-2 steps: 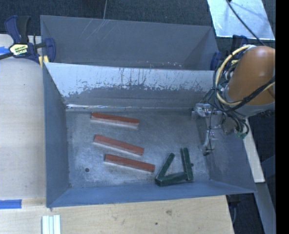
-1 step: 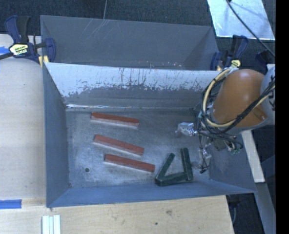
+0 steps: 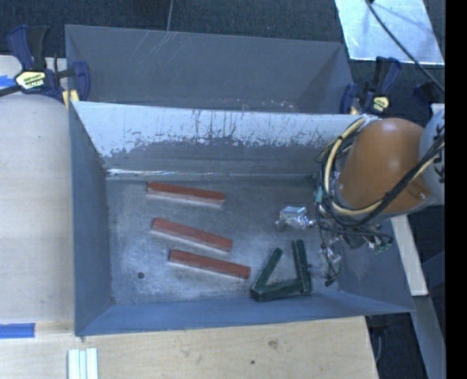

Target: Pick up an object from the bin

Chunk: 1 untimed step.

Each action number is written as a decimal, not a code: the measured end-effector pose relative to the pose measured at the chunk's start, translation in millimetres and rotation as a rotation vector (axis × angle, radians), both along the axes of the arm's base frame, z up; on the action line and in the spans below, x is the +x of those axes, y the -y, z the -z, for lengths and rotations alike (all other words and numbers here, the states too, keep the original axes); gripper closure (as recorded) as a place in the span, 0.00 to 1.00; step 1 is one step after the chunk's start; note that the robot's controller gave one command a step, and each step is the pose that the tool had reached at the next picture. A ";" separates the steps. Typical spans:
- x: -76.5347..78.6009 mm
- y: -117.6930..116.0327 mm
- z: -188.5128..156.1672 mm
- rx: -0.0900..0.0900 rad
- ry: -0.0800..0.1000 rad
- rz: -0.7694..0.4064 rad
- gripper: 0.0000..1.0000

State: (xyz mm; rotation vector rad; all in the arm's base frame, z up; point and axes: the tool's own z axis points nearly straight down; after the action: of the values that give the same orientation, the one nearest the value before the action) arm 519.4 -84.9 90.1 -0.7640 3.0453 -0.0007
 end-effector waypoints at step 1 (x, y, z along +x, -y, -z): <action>-24.6 -59.8 -8.9 0.000 0.000 0.011 0.00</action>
Offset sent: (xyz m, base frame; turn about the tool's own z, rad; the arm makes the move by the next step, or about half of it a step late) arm -0.0101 0.0408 -0.0201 -0.0409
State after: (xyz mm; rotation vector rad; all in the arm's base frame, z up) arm 494.7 -25.0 98.9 -0.7470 3.0497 0.0000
